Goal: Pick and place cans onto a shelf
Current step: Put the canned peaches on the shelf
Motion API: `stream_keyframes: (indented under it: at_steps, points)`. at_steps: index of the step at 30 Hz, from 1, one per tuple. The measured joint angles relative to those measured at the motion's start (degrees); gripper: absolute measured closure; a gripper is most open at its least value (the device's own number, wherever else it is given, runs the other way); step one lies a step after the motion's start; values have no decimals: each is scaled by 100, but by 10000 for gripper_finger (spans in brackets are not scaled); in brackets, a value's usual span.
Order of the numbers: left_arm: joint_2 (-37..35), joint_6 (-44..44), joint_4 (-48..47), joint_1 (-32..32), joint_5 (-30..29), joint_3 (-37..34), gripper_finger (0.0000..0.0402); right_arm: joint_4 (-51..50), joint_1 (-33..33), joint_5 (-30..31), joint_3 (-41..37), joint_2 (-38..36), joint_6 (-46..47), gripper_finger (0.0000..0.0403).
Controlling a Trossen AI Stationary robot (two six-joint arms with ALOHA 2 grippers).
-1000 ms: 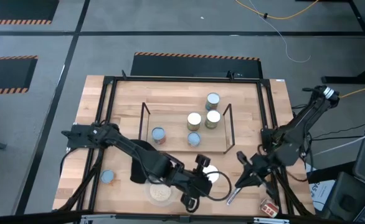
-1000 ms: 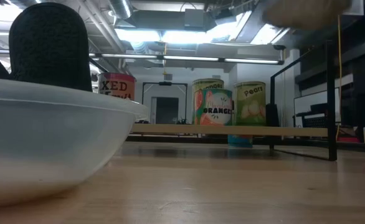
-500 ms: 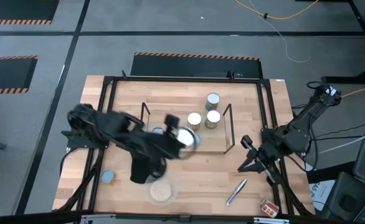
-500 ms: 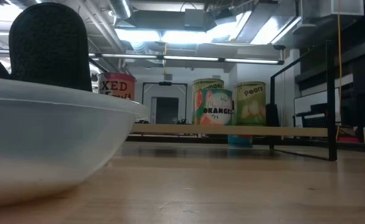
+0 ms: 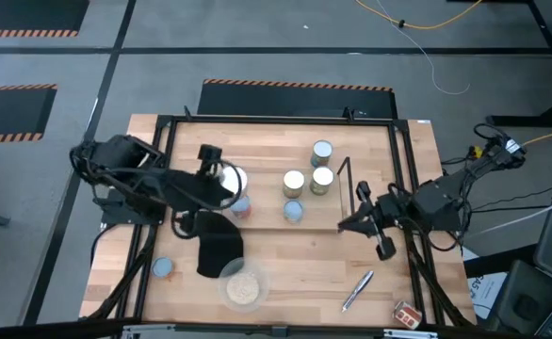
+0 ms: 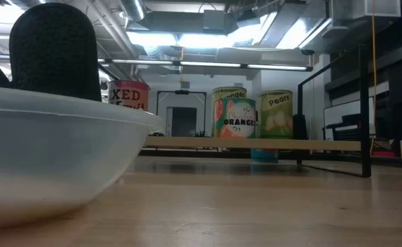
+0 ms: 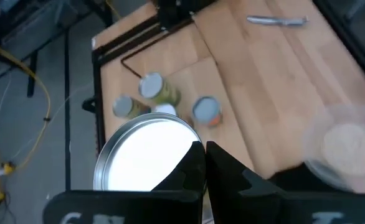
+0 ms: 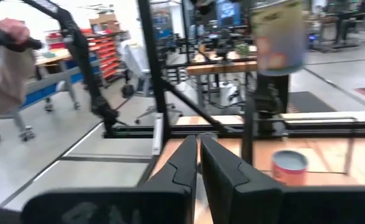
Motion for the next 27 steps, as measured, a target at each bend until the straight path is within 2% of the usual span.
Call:
stream_keyframes:
  at_steps: [4,7,10,14,19,23,27]
  points:
    - [-428,118,441,-26,-7,-1008,401,-139,-337,-47,0,0,3,376]
    - [-925,176,1075,58,-2,-2118,402,-293,-535,-61,0,0,31,376]
    - [-1530,409,2059,207,188,-3331,401,-349,-735,-394,0,0,34,376]
    - [-2412,910,3505,664,808,-4761,401,-344,-972,-893,0,0,42,376]
    - [-3213,1657,4888,1559,1794,-6120,401,-335,-1215,-914,0,18,46,376]
    - [-3514,2121,5469,2391,2711,-6864,401,-333,-1373,-910,0,59,253,376]
    - [-3523,2492,5791,3151,3371,-7336,401,-315,-1480,-905,0,145,481,376]
